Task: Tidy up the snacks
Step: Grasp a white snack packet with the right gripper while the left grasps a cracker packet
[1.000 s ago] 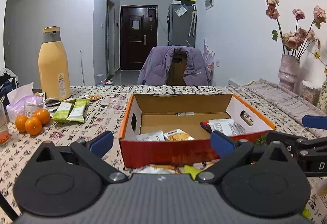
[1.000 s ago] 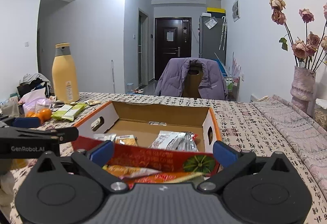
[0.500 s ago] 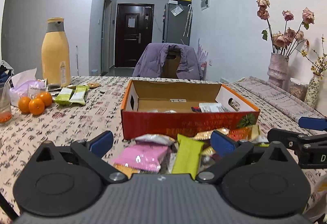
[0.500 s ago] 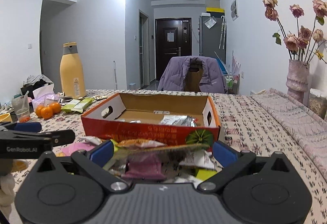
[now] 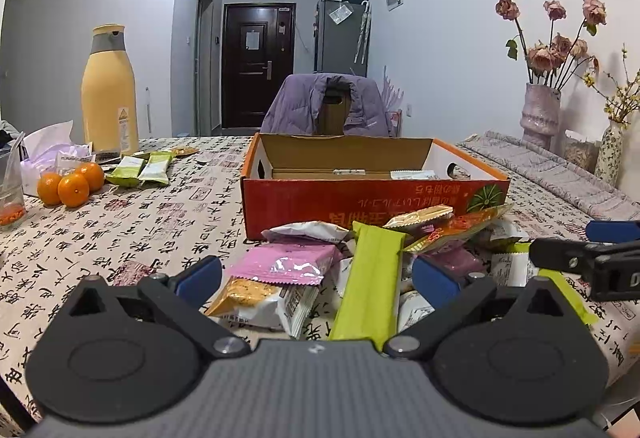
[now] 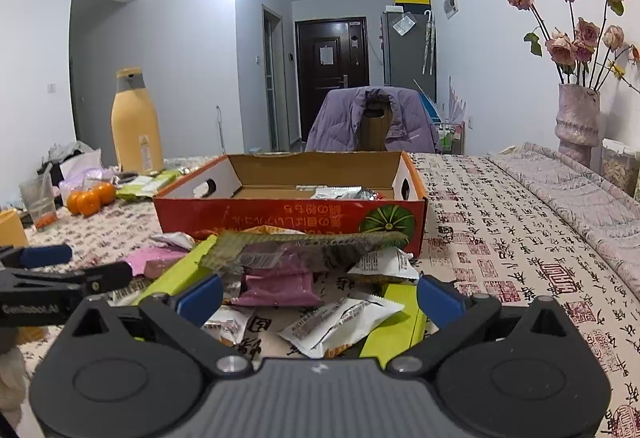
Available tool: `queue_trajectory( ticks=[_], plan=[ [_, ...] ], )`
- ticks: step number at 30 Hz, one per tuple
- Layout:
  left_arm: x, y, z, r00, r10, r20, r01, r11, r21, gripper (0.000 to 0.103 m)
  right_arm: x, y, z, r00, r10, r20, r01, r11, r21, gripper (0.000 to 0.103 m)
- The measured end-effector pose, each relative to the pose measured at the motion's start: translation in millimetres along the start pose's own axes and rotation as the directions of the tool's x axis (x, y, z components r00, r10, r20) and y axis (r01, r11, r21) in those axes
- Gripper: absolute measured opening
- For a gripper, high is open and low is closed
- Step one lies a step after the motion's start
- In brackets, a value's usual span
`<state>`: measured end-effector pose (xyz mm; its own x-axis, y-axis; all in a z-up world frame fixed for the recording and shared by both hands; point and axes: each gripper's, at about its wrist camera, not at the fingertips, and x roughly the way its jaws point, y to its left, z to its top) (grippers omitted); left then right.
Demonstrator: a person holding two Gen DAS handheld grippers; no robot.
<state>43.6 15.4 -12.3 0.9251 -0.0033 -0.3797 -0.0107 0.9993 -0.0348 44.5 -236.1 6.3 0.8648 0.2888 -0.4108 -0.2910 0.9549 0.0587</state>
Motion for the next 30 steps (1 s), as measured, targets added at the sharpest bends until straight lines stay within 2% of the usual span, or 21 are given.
queue_trajectory(
  ticks=[6, 12, 17, 25, 27, 30],
  plan=[
    [3, 0, 0, 1.000, -0.008, -0.010, 0.008, 1.000, 0.005, 0.103, 3, 1, -4, 1.000, 0.005, -0.019, -0.005, 1.000, -0.025, 0.103],
    [6, 2, -2, 1.000, -0.006, -0.025, 0.006, 1.000, 0.004, 0.103, 11, 0, -10, 0.997, -0.048, -0.056, 0.046, 0.998, -0.042, 0.103],
    [6, 3, -1, 1.000, -0.002, -0.028, 0.002, 1.000, 0.007, 0.103, 27, 6, -10, 0.994, -0.074, -0.075, 0.066, 0.993, -0.099, 0.084],
    [5, 5, -2, 0.999, 0.005, -0.033, -0.005, 1.000, 0.002, 0.103, 69, 9, -8, 0.983, -0.127, -0.132, 0.103, 0.979, -0.175, 0.082],
    [4, 6, -3, 0.999, 0.007, -0.033, -0.007, 1.000, 0.000, 0.103, 75, 10, -11, 0.981, -0.112, -0.160, 0.082, 0.980, -0.183, 0.082],
    [5, 8, -3, 0.999, 0.013, -0.037, -0.014, 1.000, -0.006, 0.103, 71, 13, -16, 0.985, -0.087, -0.151, 0.055, 0.977, -0.206, 0.083]
  ],
)
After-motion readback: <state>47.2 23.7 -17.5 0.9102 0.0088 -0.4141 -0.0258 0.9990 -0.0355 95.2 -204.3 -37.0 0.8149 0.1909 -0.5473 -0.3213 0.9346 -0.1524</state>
